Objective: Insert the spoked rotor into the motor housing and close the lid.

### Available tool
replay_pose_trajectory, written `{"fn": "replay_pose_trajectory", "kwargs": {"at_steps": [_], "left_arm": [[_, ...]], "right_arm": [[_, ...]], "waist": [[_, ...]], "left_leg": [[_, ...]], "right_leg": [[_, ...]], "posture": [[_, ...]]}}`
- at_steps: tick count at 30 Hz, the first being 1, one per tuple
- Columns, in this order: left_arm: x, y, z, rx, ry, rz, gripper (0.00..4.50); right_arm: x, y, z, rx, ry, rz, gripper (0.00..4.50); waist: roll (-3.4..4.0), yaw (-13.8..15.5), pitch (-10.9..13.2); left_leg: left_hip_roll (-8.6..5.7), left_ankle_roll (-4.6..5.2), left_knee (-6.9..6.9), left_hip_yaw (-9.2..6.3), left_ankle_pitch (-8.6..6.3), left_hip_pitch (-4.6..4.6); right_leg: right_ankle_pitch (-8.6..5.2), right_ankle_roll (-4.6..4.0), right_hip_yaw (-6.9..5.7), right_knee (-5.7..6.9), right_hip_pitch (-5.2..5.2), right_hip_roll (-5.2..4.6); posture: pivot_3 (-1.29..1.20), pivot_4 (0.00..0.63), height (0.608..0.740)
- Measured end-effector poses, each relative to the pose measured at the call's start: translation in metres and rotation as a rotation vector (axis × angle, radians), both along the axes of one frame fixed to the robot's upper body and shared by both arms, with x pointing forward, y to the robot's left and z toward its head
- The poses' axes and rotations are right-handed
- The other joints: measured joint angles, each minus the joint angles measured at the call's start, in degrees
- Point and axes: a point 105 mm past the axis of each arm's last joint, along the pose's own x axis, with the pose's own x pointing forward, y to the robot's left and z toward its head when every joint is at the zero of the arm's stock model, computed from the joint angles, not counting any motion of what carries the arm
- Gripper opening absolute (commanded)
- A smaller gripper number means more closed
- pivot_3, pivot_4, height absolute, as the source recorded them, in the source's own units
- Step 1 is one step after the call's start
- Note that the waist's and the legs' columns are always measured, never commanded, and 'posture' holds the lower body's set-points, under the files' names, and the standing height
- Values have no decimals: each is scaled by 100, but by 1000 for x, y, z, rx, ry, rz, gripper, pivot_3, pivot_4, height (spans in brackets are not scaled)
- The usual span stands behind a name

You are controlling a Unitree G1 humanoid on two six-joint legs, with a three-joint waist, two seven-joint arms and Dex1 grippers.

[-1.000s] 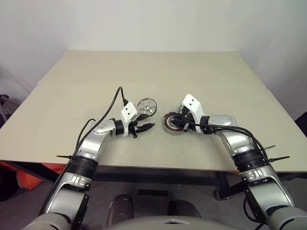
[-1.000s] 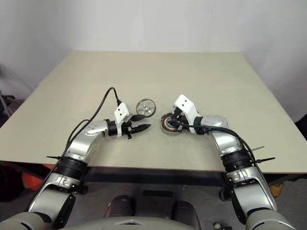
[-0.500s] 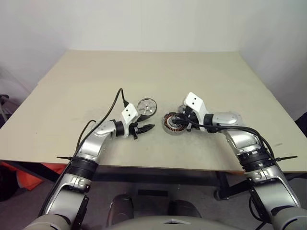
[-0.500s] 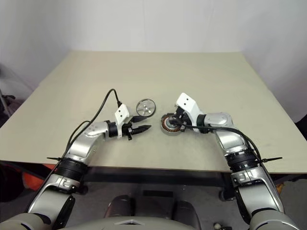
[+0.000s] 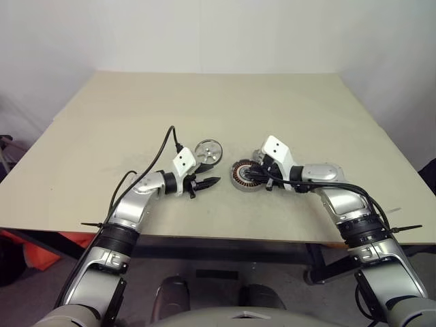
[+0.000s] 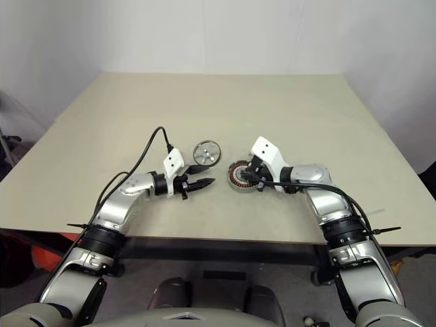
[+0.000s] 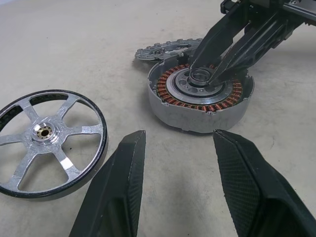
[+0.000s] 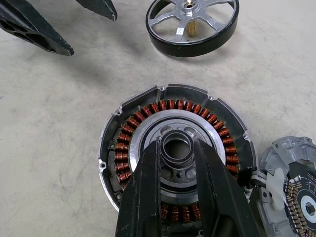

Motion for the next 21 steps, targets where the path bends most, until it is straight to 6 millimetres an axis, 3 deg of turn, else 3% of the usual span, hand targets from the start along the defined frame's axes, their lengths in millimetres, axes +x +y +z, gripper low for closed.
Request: {"fn": "replay_pose_trajectory", "kwargs": {"at_steps": [5, 17, 21], "left_arm": [[0, 0, 0, 1, 0, 0, 2295], [0, 0, 0, 3, -1, 0, 2295], [0, 0, 0, 5, -2, 2, 2295]], "right_arm": [[-1, 0, -2, -2, 5, 2, 2378], [1, 1, 1, 1, -20, 3, 2378], [3, 4, 4, 16, -27, -2, 1109]], "waist": [[0, 0, 0], [0, 0, 0], [0, -1, 0]], "left_leg": [[0, 0, 1, 0, 0, 1], [0, -3, 2, 0, 2, 3], [0, -5, 3, 0, 3, 5]], "right_leg": [[0, 0, 0, 2, 0, 0], [0, 0, 2, 7, 0, 0], [0, 0, 2, 10, 0, 0]], "posture": [[0, 0, 740], [0, 0, 740], [0, 0, 740]]}}
